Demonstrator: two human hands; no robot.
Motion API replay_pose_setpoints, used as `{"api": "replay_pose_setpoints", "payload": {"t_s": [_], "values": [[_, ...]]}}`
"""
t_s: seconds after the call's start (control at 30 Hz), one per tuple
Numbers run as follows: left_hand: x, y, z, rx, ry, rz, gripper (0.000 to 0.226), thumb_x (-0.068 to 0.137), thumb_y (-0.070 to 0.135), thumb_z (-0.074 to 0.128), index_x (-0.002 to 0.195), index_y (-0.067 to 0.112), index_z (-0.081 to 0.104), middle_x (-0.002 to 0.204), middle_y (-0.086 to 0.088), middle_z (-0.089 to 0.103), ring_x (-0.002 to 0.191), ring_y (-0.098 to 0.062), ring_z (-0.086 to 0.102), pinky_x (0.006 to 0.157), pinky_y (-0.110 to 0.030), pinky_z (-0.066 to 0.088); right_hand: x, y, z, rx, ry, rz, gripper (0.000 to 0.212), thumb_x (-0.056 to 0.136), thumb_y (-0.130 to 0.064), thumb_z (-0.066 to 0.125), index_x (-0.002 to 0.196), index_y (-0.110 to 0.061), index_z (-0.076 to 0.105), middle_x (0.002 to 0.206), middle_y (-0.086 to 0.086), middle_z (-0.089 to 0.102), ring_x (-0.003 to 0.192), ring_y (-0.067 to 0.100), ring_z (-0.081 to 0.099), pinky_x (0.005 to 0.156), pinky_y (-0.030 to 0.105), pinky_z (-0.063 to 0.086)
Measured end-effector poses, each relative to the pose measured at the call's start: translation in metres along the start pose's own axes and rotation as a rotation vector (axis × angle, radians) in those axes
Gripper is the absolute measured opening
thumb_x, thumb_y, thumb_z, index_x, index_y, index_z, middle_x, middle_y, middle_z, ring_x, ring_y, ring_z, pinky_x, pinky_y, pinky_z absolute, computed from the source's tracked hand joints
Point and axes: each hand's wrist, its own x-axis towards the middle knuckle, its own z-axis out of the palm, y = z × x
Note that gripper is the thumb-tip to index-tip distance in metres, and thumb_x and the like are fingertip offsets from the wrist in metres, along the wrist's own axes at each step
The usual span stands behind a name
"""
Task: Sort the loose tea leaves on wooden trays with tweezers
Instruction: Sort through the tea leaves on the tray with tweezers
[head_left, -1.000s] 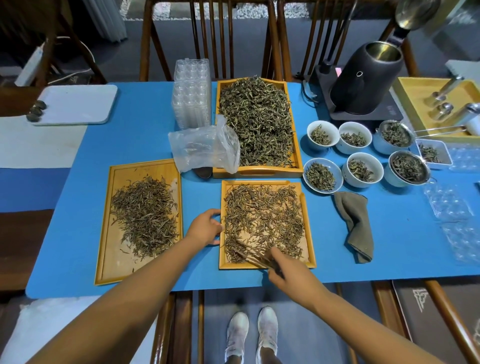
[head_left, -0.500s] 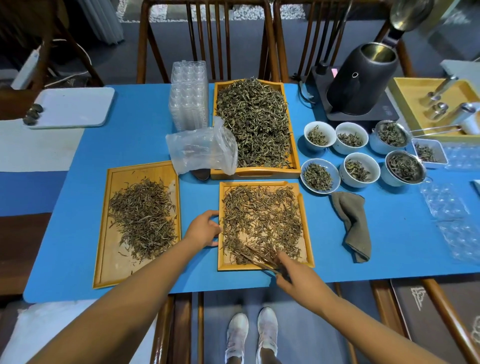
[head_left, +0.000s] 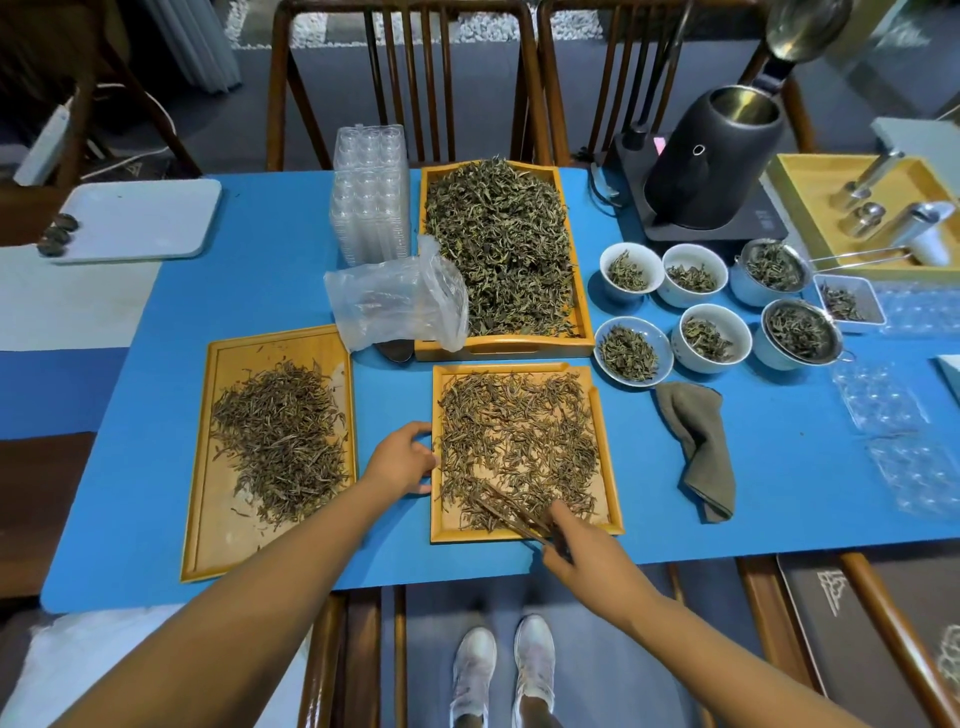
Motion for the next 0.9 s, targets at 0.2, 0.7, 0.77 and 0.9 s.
{"api": "replay_pose_setpoints", "payload": {"t_s": [0.2, 0.7, 0.77, 0.9], "values": [[0.001, -0.001, -0.001, 0.009, 0.009, 0.004, 0.052, 0.090, -0.009, 0.050, 0.138, 0.011, 0.042, 0.083, -0.005, 0.052, 0.113, -0.033, 0.057, 0.073, -0.038, 0.053, 0.006, -0.010, 0.001, 0.039, 0.014, 0.021, 0.014, 0.093, -0.020, 0.048, 0.101, -0.014, 0.039, 0.075, 0.004, 0.051, 0.064, 0.019, 0.046, 0.057, 0.031, 0.034], [0.001, 0.000, 0.000, 0.064, 0.025, 0.003, 0.054, 0.089, -0.007, 0.052, 0.138, 0.013, 0.042, 0.078, -0.003, 0.053, 0.087, -0.023, 0.053, 0.075, -0.040, 0.056, 0.007, 0.005, -0.021, 0.146, 0.192, 0.195, 0.014, 0.093, -0.018, 0.049, 0.102, -0.012, 0.040, 0.064, -0.003, 0.042, 0.055, 0.013, 0.041, 0.049, 0.027, 0.029], [0.001, 0.001, 0.001, 0.065, 0.031, 0.002, 0.053, 0.089, -0.007, 0.052, 0.138, 0.013, 0.043, 0.078, -0.003, 0.053, 0.084, -0.022, 0.053, 0.070, -0.038, 0.056, 0.004, 0.011, -0.023, 0.178, 0.245, 0.241, 0.014, 0.093, -0.017, 0.049, 0.102, -0.013, 0.039, 0.061, -0.004, 0.040, 0.052, 0.011, 0.039, 0.046, 0.025, 0.025], [0.002, 0.000, 0.001, 0.073, 0.034, -0.009, 0.053, 0.089, -0.007, 0.052, 0.137, 0.013, 0.043, 0.078, -0.004, 0.053, 0.074, -0.018, 0.053, 0.066, -0.035, 0.054, -0.007, 0.024, -0.025, 0.161, 0.260, 0.302, 0.015, 0.094, -0.017, 0.049, 0.101, -0.008, 0.040, 0.062, -0.002, 0.042, 0.051, 0.012, 0.039, 0.046, 0.026, 0.026]]}}
